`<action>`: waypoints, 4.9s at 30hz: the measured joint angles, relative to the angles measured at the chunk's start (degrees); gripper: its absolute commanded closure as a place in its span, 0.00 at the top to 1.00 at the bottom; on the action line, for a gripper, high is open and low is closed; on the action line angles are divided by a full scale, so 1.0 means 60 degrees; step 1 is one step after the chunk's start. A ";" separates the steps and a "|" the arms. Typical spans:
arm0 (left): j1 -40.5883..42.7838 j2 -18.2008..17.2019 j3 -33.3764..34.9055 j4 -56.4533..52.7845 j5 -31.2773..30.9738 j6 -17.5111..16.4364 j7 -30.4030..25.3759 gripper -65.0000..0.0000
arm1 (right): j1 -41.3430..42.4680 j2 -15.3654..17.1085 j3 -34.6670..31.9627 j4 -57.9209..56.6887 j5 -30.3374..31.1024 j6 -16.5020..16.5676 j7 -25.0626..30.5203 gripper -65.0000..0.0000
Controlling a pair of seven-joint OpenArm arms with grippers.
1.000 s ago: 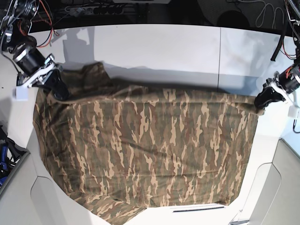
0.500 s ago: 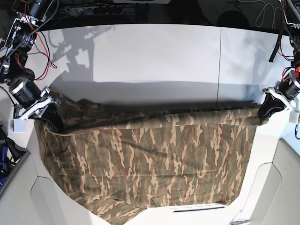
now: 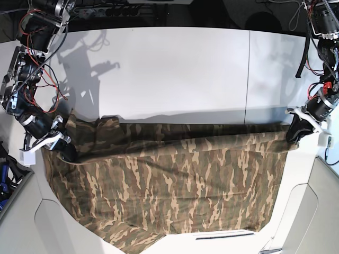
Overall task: Fold the T-shirt properly
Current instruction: 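Lift the shirt with both grippers and fold it over toward the hem, then lower the folded edge with both grippers onto the shirt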
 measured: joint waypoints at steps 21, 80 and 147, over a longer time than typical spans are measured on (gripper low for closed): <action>-0.0849 -0.0051 0.0576 -0.0251 0.1220 0.0306 -0.0783 0.03 | 0.1089 0.0004 -0.1472 -0.0761 -0.2317 0.0062 0.1468 0.00; -0.3093 -0.0131 0.1260 -0.3264 0.1042 0.1905 -0.0335 0.61 | 0.2699 0.0878 0.2401 -0.3435 -0.1599 -0.0175 -0.0168 0.65; -0.3246 0.1435 0.0550 -0.5286 0.0510 0.2047 -0.1519 0.15 | 0.1049 -0.0240 0.0466 -0.3366 -0.2328 -0.1402 0.2852 0.03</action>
